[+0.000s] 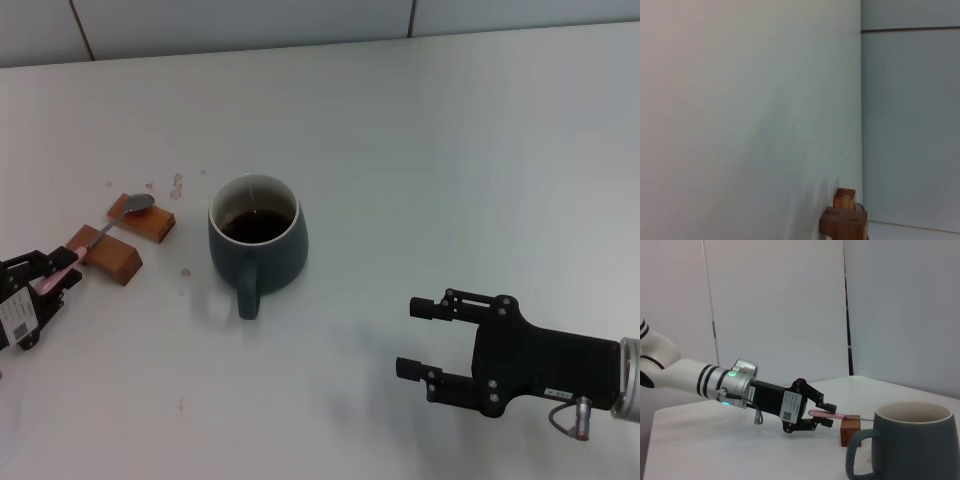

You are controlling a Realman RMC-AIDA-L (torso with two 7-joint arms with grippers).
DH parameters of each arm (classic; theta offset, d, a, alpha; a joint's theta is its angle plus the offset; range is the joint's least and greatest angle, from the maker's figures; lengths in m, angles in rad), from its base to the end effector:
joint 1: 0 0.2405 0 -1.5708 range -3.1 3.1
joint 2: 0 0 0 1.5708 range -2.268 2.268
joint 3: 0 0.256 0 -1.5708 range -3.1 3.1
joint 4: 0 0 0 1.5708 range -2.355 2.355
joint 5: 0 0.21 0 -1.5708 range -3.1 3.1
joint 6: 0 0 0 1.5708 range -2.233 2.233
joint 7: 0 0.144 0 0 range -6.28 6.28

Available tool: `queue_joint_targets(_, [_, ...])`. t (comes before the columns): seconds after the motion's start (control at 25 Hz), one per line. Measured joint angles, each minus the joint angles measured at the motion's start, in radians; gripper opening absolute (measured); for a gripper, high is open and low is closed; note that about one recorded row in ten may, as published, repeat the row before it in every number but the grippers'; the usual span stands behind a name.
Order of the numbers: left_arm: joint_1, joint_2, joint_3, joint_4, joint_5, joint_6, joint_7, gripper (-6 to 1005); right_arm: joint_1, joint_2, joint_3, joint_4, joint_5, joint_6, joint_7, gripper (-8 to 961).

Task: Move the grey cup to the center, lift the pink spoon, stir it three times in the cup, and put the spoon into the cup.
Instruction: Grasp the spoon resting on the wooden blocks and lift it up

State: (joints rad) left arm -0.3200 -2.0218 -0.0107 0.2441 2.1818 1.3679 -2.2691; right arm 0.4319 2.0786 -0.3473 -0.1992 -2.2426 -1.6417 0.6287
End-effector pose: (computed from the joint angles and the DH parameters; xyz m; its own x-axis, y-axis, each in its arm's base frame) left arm -0.3891 0.2509 0.0017 -0.6213 0.5476 0.5605 0.7643 0.2657 0.5876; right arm 0.2983 0.2359 -0.0608 0.7911 -0.0903 -0.6050 -0.2634 -0.9429 -0.2037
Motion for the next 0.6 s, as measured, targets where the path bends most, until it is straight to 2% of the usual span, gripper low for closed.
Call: queue_joint_targets(0.6, [-0.001,0.001,-0.008,-0.013,-0.008,0.005,0.037,219,0.004,0.000,0.004,0.000,0.000,0.002,0.000,667])
